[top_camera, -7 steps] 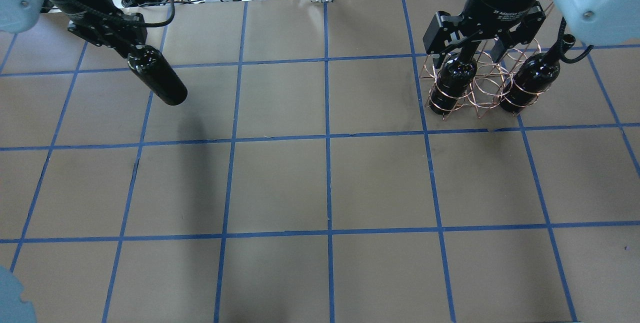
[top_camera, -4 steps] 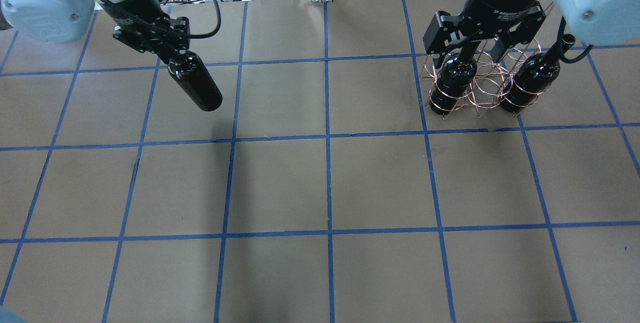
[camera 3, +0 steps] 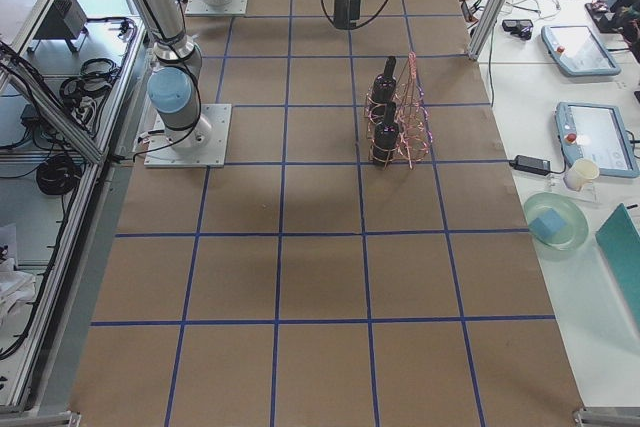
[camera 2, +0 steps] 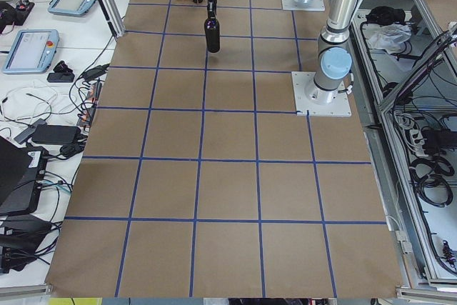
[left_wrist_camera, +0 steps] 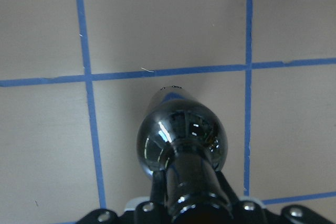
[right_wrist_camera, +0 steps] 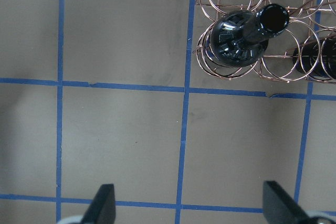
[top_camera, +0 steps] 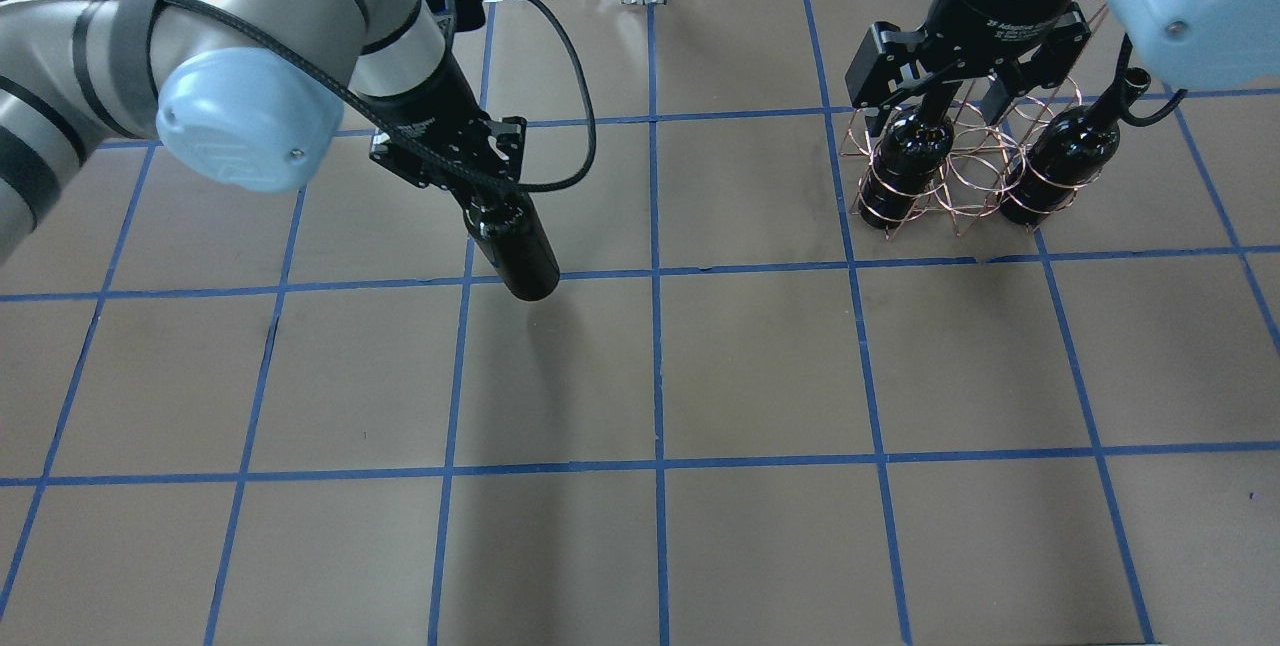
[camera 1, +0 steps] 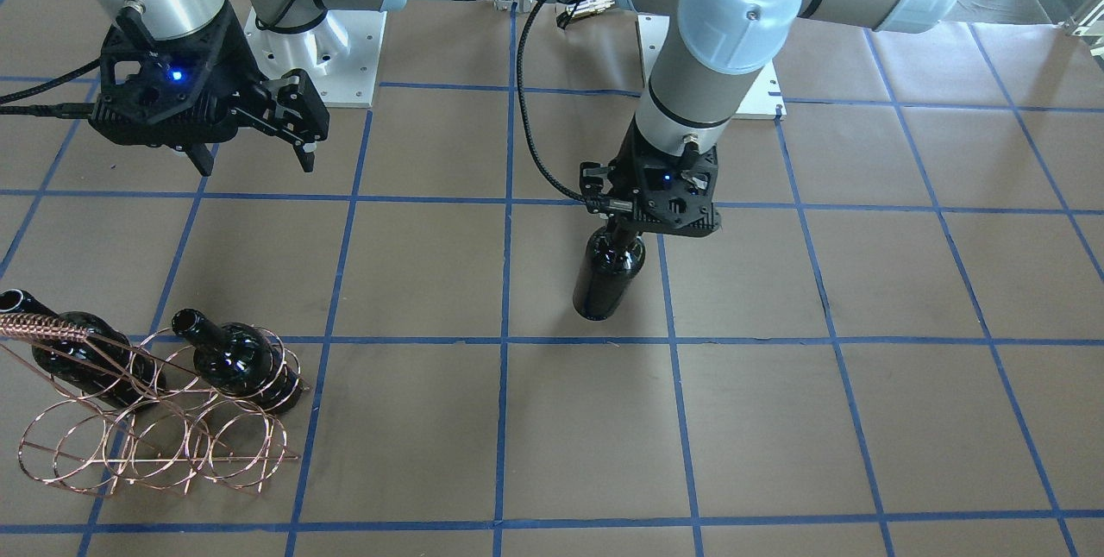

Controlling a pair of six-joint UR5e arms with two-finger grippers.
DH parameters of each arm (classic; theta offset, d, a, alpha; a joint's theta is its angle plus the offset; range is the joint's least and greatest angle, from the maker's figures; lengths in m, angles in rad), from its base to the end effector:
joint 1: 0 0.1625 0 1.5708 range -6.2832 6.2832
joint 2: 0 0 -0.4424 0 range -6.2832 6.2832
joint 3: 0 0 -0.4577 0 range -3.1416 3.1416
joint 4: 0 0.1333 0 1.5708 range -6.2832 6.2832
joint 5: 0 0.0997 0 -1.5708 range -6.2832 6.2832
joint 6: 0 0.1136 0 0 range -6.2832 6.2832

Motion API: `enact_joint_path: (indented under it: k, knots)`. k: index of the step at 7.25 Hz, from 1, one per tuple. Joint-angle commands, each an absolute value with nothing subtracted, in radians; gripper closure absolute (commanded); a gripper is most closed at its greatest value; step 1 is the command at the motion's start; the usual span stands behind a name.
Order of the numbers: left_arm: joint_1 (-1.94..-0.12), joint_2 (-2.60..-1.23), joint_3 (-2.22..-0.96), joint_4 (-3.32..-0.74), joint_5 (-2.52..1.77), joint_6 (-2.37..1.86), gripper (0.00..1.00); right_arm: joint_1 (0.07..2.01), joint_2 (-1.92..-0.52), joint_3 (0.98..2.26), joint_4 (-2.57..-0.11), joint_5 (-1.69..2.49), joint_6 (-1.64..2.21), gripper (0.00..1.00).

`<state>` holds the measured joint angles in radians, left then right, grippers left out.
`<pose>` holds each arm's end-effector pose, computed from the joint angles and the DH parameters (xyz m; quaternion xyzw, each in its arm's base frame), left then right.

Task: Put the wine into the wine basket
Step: 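Lift the bottle with the left gripper and swing it toward the table center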

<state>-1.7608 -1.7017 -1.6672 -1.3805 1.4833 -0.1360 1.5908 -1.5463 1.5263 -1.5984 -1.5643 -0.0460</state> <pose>-0.2538 -0.5613 0.3812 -0.0262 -0.9985 -0.0253 0.0401 0.1455 -0.5706 0.5052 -0.0331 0.9992 -0.0238 0.0029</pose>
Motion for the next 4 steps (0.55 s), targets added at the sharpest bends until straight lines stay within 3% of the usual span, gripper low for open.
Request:
enact_joint_path:
  k: [1, 4]
  knots:
    - [-1.870, -1.675, -1.706, -1.387, 1.483, -0.209, 1.00, 1.592, -1.546, 1.526, -1.598, -1.562, -0.046, 0.00]
    - [-1.920, -1.663, -1.752, -1.382, 1.482, -0.229, 1.00, 1.592, -1.546, 1.526, -1.598, -1.563, -0.046, 0.00]
